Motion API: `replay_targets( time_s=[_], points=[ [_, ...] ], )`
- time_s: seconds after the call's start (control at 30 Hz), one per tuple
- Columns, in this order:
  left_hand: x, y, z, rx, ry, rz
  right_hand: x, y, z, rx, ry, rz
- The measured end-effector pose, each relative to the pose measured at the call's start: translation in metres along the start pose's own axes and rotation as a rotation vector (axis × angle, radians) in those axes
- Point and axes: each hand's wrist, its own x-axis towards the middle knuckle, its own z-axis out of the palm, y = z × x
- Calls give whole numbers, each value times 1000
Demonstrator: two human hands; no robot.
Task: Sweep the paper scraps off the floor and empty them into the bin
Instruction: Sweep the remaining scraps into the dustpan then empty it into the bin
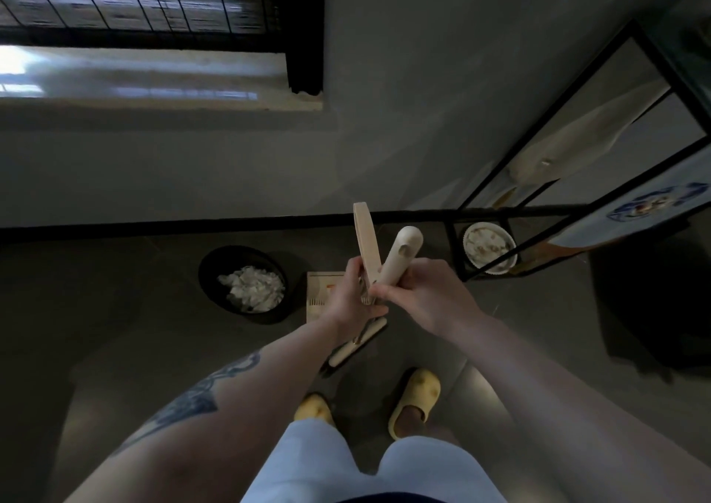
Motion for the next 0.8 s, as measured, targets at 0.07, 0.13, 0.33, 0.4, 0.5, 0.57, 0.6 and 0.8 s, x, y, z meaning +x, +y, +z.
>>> replay_targets(
  time_s=[0.07,0.13,0.33,0.4,0.5,0.57,0.6,0.8],
  points=[
    [2,0,0,20,4,3,0,0,0,4,55,-5],
    [4,-1,0,5,14,-3,-1,0,3,-18,135,-15],
    [9,-5,2,-21,34,11,3,1,7,-3,174,3],
    [11,-5,3,-10,21,9,4,1,9,1,180,1],
    [11,-4,2,47,17,15,5,0,10,14,208,5],
    [11,-3,2,99,28,25,6,0,10,8,216,2],
    [12,-3,2,110,29,27,6,0,10,5,211,2],
    [10,2,-1,-24,6,38,11,-1,0,-19,87,-13]
  ],
)
